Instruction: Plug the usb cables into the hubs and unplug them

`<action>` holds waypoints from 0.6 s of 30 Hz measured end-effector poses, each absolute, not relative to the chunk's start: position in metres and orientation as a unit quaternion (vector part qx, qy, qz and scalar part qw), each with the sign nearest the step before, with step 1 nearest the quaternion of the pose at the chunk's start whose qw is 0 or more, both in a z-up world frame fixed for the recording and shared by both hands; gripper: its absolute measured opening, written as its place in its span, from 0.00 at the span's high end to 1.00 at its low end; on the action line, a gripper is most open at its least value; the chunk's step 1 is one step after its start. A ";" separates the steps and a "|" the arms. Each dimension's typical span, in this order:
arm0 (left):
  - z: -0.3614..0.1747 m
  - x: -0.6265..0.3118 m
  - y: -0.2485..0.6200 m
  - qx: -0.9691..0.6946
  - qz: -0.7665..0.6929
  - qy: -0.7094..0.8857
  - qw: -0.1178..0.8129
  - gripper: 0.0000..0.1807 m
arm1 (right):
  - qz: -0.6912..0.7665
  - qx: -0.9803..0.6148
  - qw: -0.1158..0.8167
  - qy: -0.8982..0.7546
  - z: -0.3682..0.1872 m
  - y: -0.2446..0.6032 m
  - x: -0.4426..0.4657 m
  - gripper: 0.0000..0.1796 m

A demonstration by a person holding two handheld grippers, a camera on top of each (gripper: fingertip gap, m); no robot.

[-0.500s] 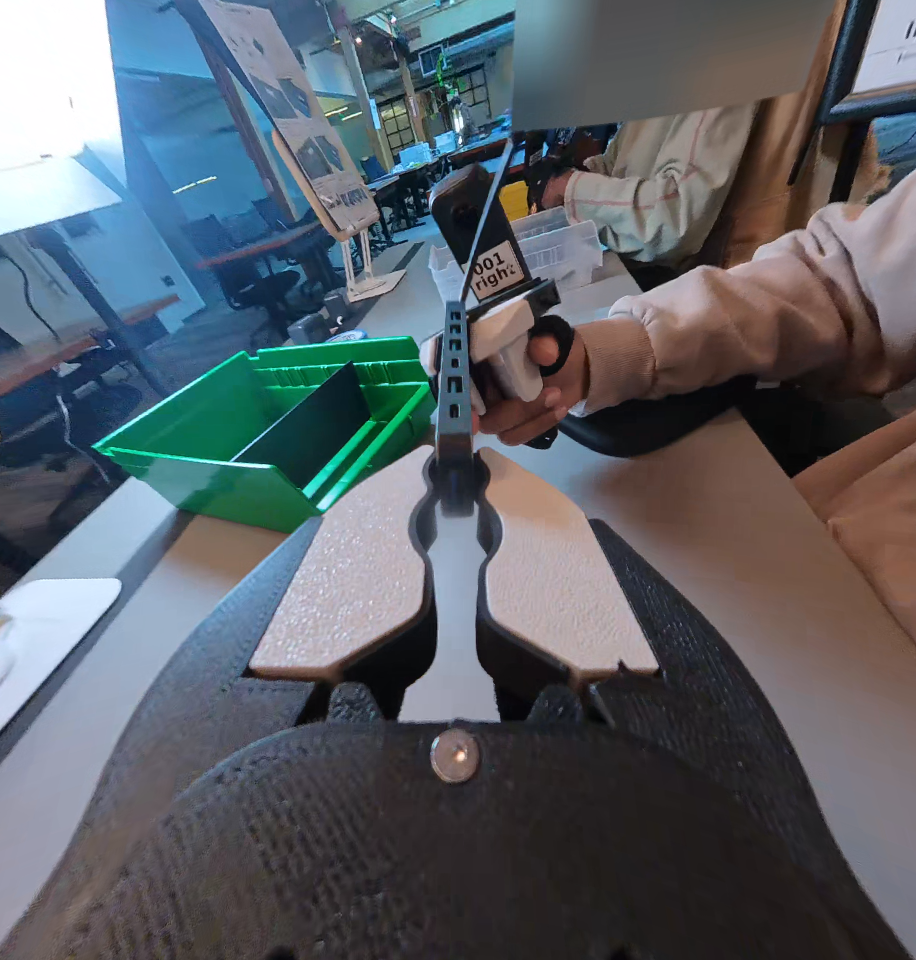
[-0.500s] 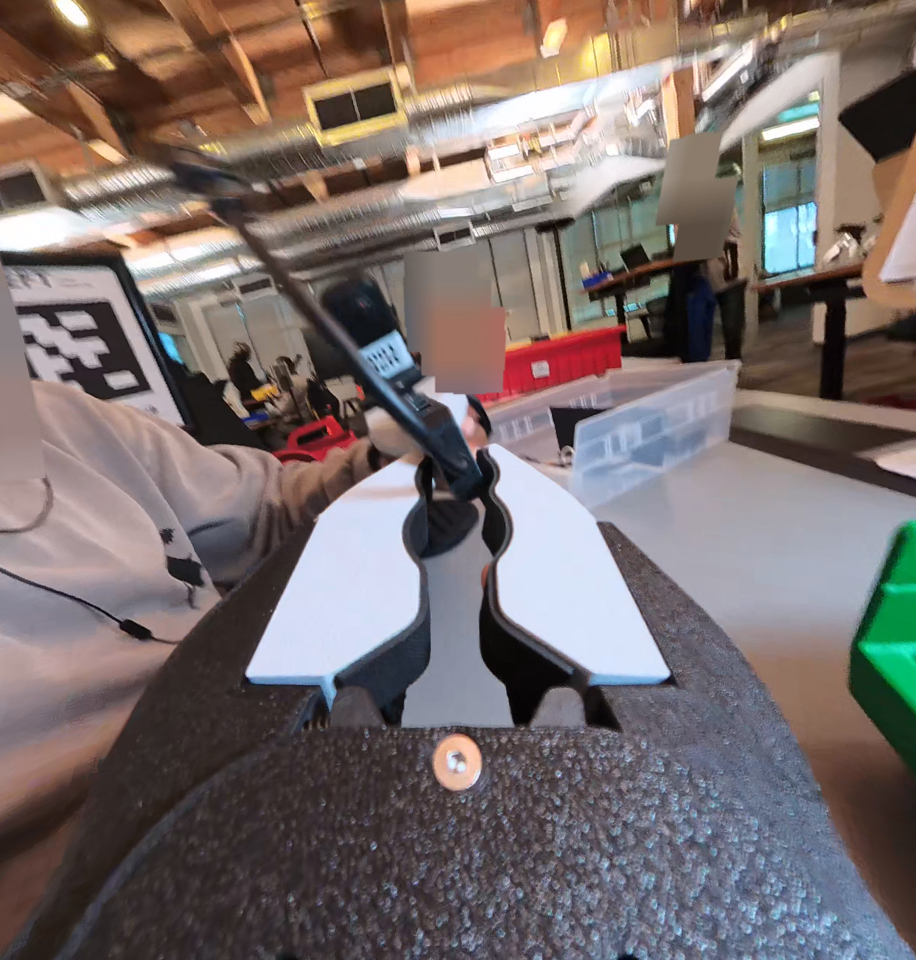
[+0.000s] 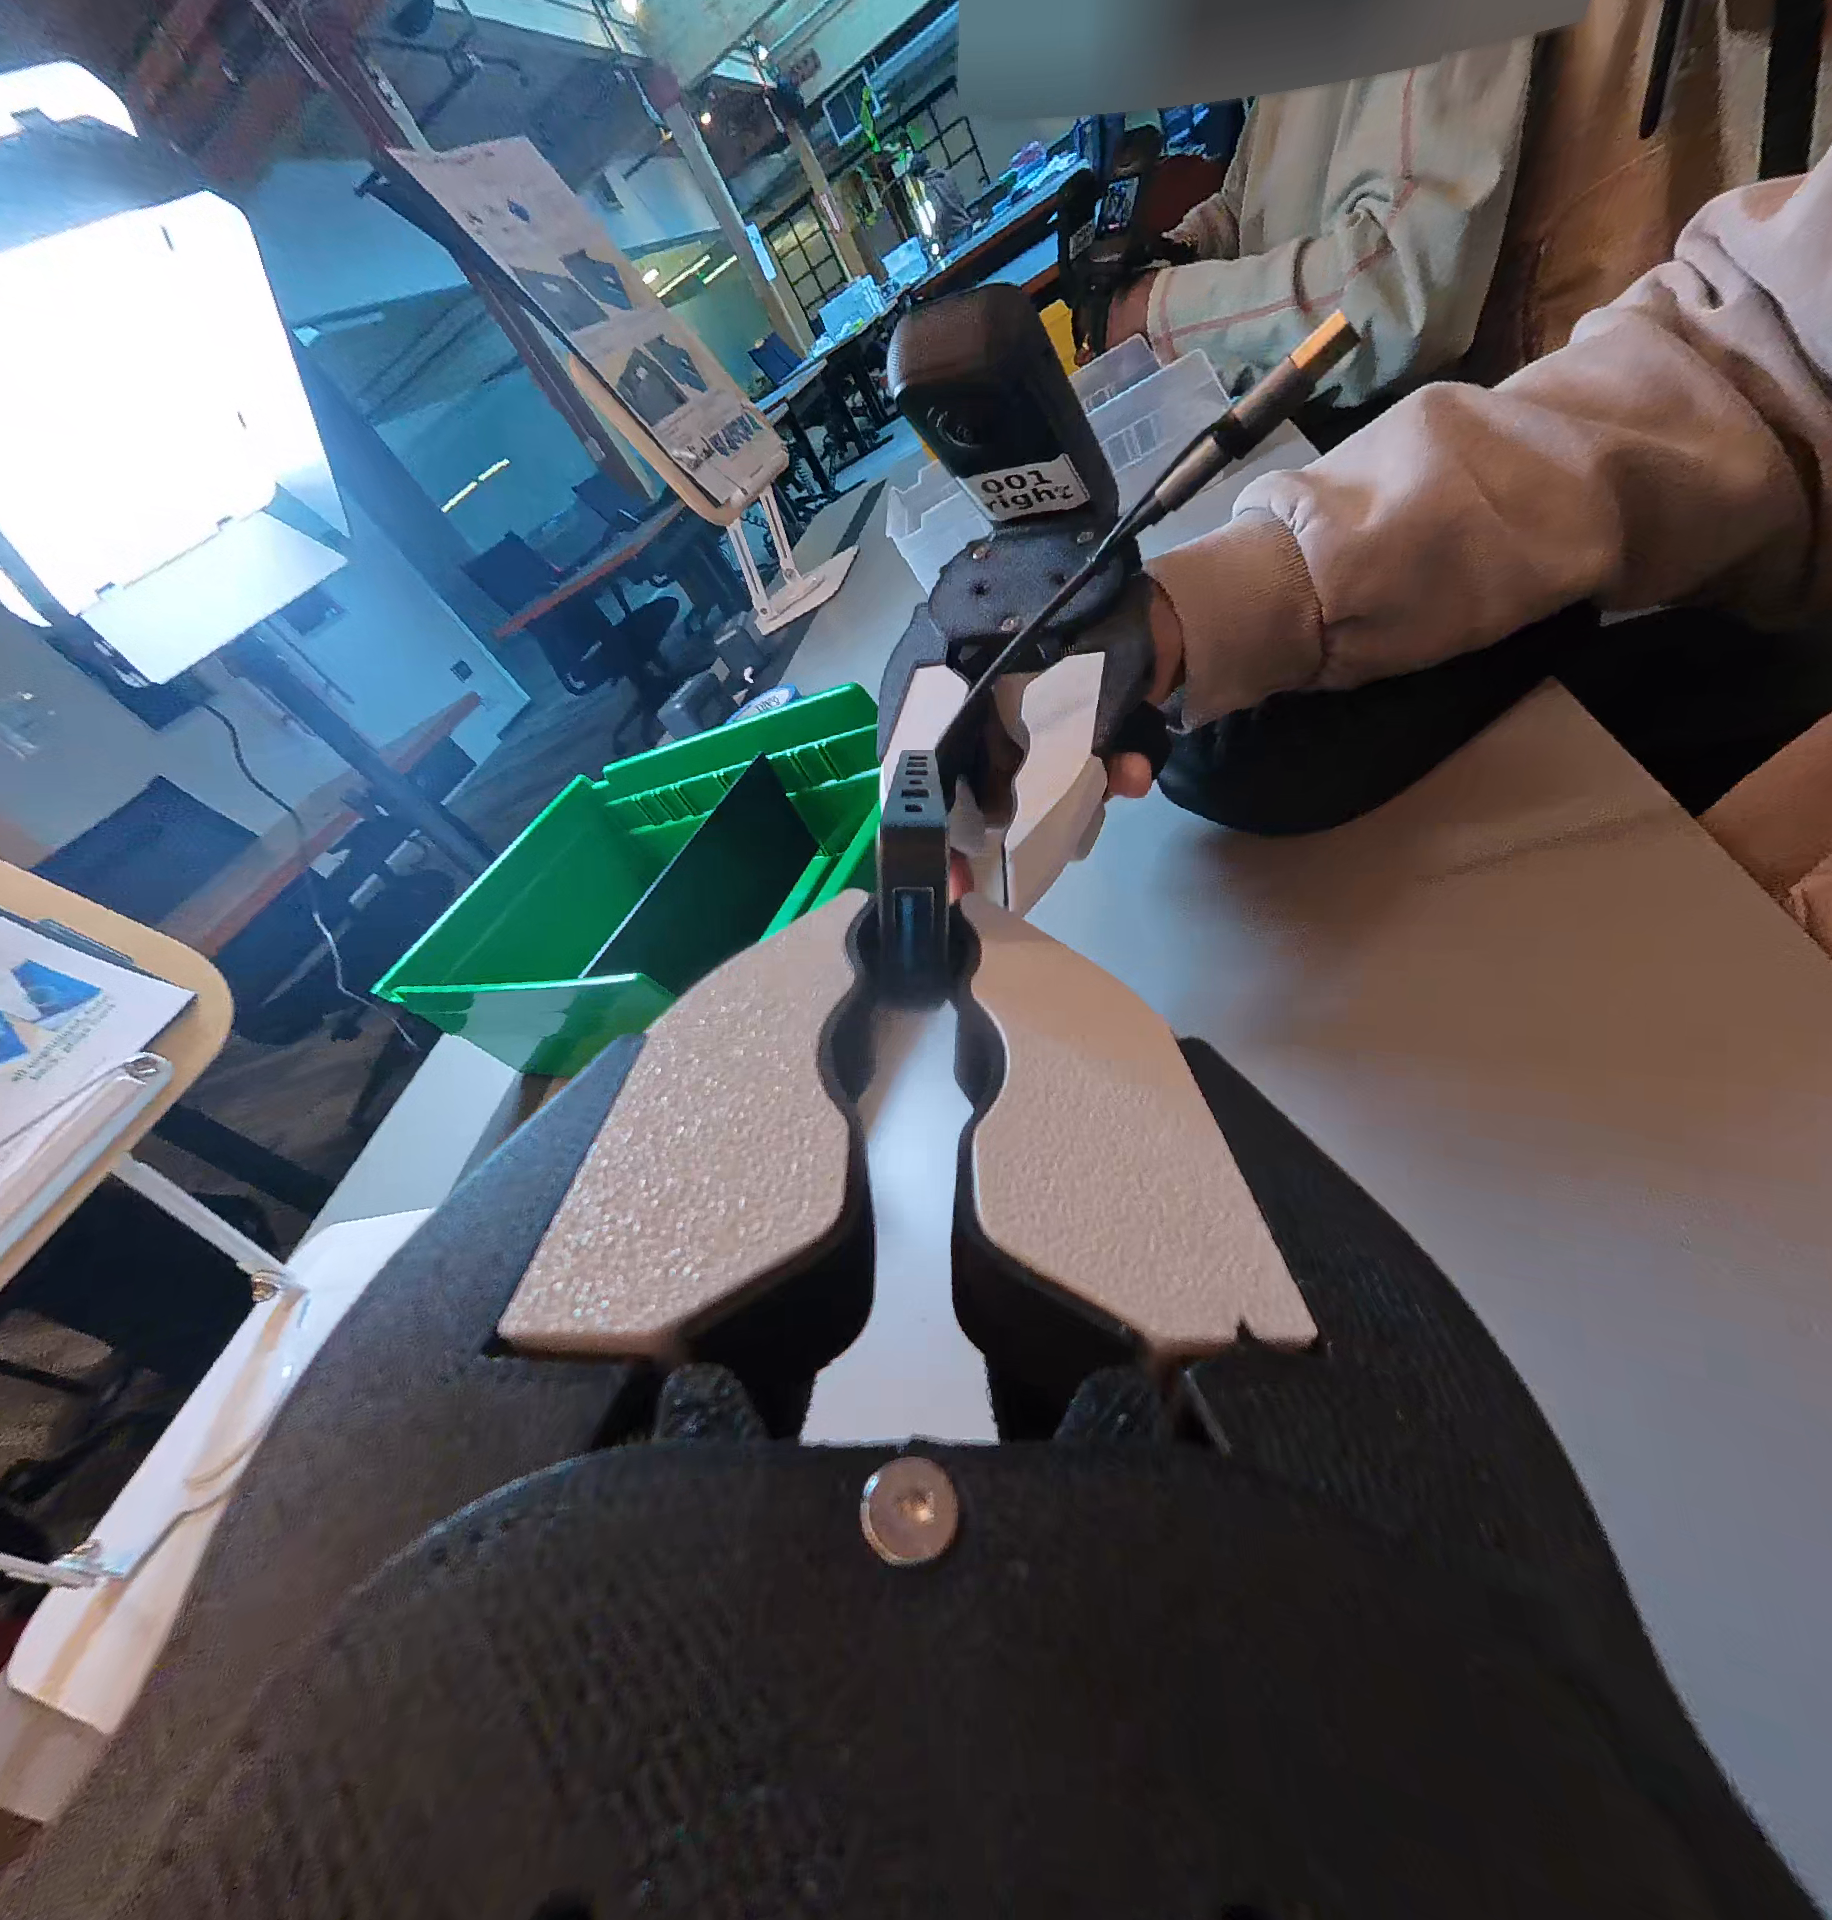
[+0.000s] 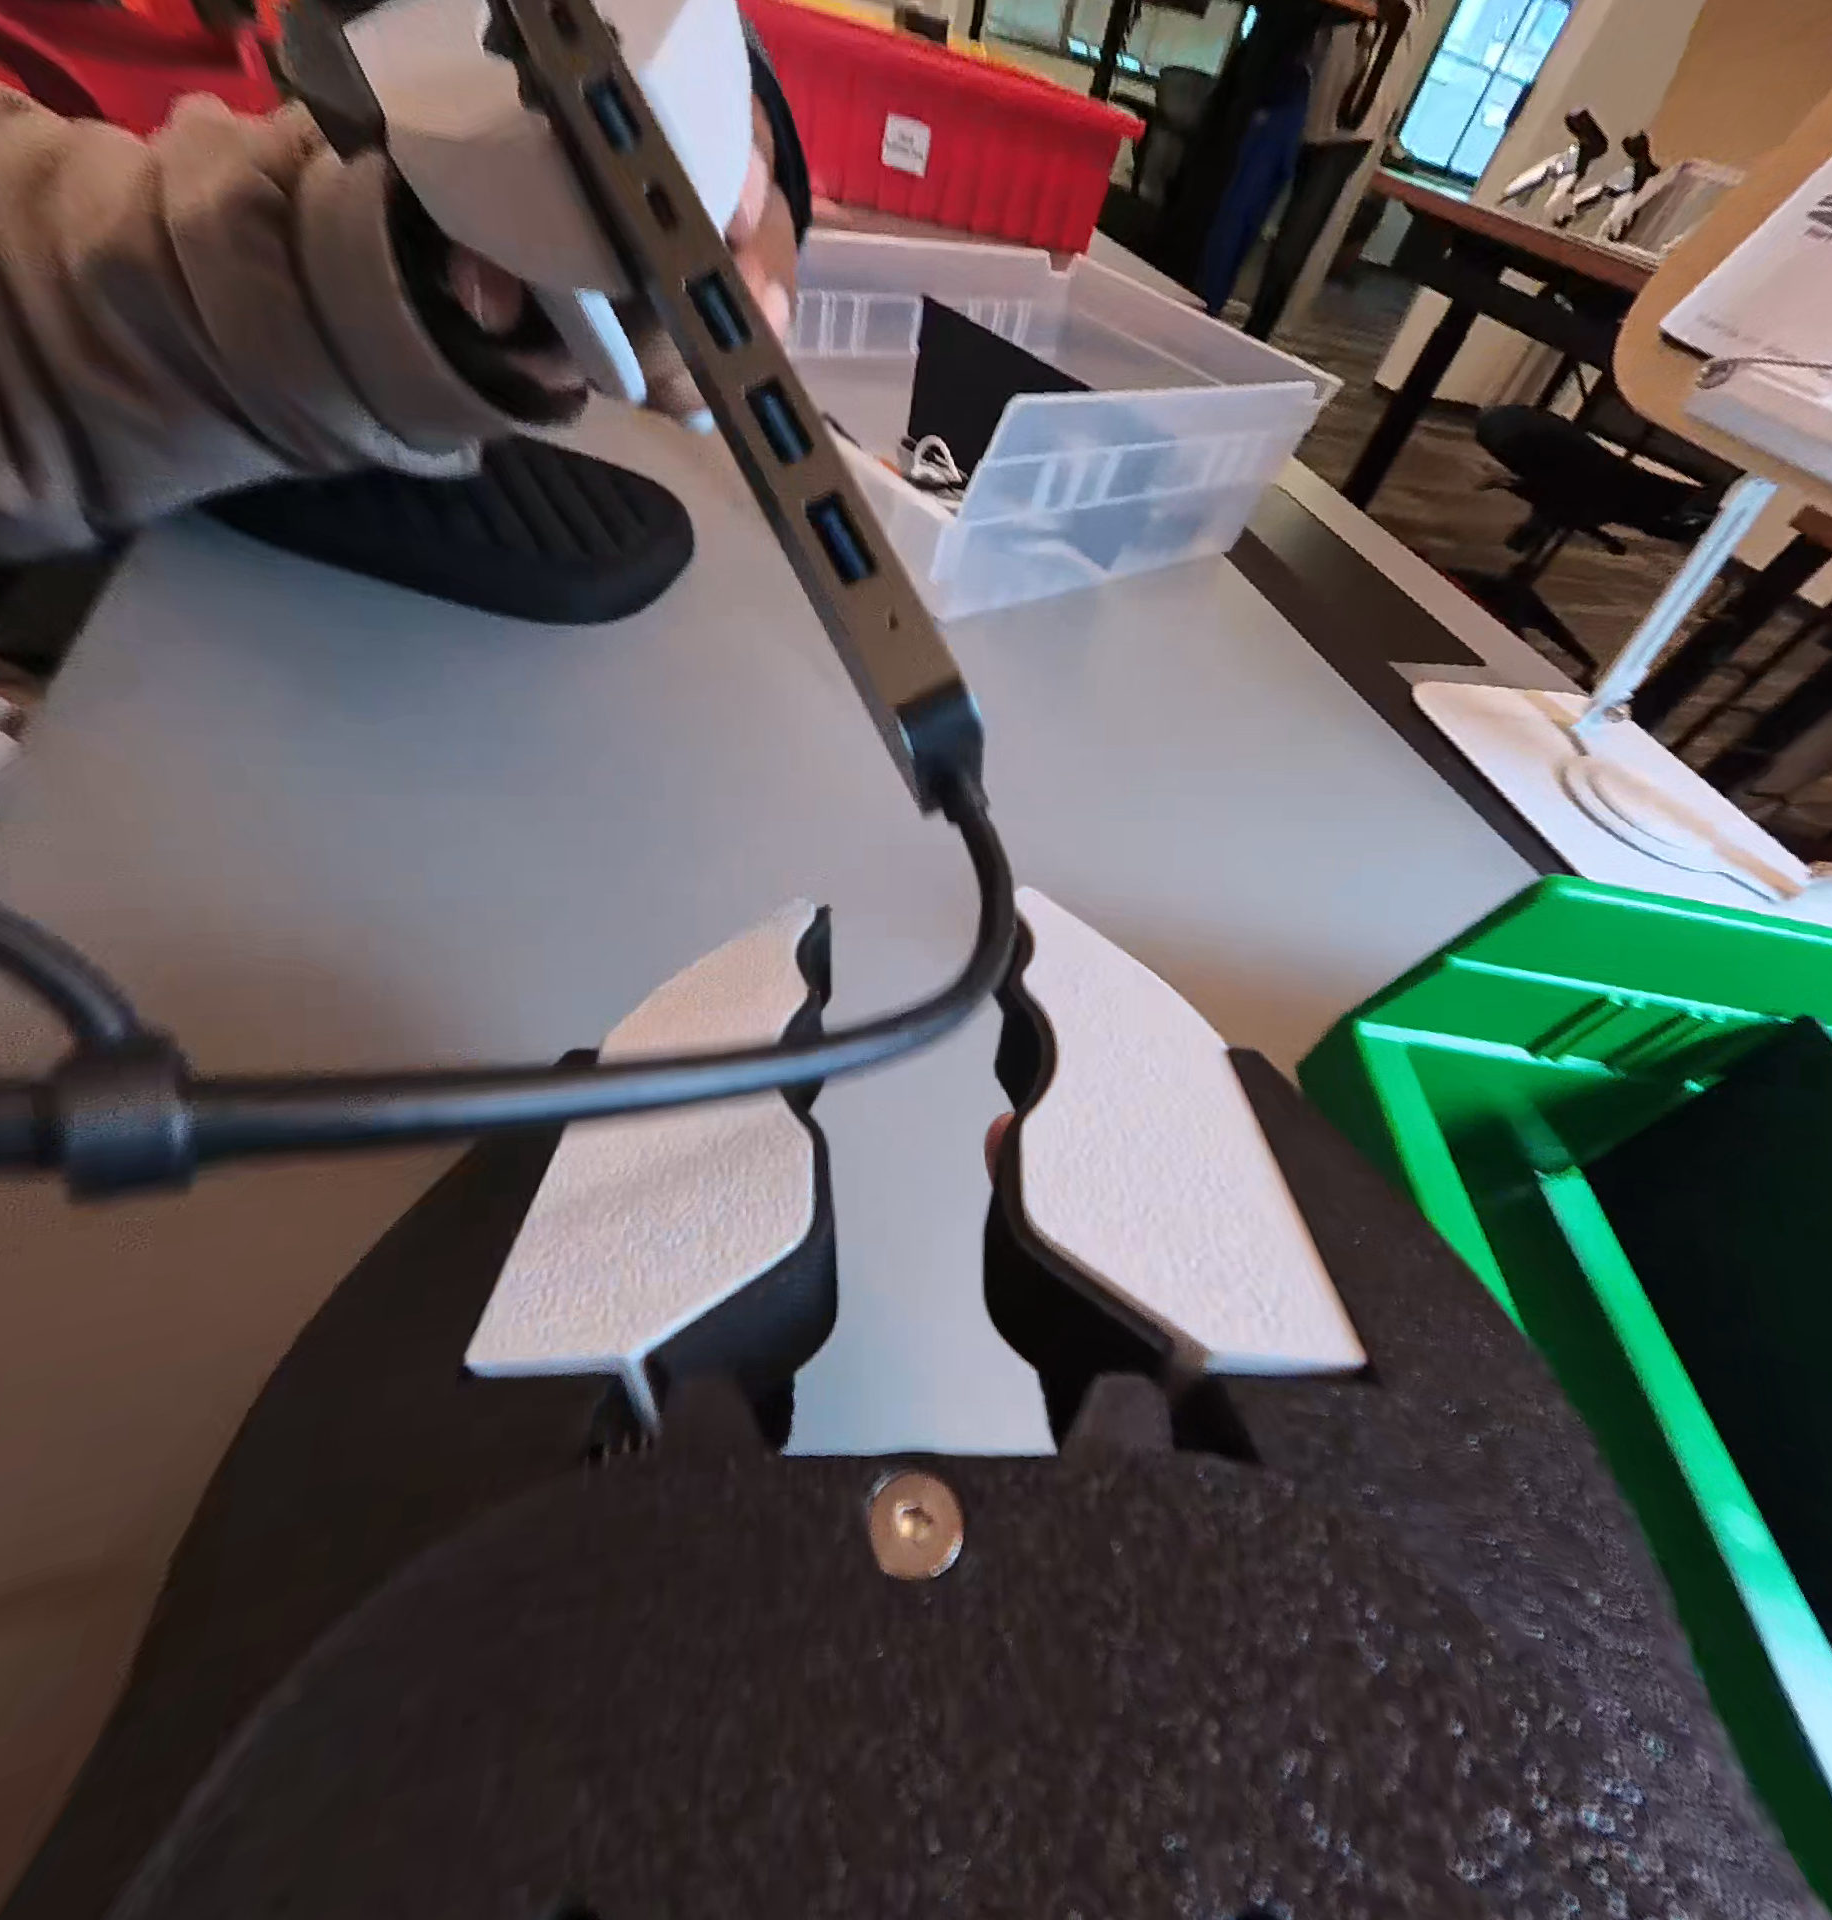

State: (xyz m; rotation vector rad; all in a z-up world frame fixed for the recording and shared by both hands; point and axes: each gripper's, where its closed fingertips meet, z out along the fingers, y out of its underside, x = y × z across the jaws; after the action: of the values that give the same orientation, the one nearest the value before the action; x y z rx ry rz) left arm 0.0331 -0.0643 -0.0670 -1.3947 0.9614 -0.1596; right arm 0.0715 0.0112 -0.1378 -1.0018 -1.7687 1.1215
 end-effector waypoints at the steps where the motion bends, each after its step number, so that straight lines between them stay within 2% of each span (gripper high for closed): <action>1: -0.065 0.031 -0.065 -0.613 -0.065 0.426 0.662 0.94 | 0.428 -0.401 0.403 -0.703 -0.138 0.017 0.074 0.82; 6: -0.056 0.022 -0.070 -0.590 -0.021 0.445 0.674 0.94 | 0.390 -0.432 0.480 -0.656 -0.108 0.070 0.100 0.80; 9: -0.057 0.026 -0.075 -0.574 -0.020 0.466 0.673 0.94 | 0.403 -0.428 0.549 -0.594 -0.059 0.097 0.122 0.80; 11: -0.060 0.032 -0.077 -0.567 -0.018 0.481 0.669 0.94 | 0.408 -0.400 0.563 -0.597 -0.031 0.089 0.127 0.81; 14: -0.067 0.042 -0.077 -0.559 -0.015 0.497 0.664 0.94 | 0.391 -0.334 0.510 -0.690 -0.028 0.037 0.111 0.80; 18: -0.075 0.051 -0.076 -0.557 -0.017 0.504 0.660 0.94 | 0.327 -0.260 0.402 -0.814 -0.078 -0.032 0.079 0.79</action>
State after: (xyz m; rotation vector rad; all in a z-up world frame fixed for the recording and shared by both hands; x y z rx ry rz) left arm 0.0510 -0.0763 -0.0753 -1.2604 1.1402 -0.0389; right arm 0.0791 -0.0324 -0.0785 -0.6573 -2.0582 0.8266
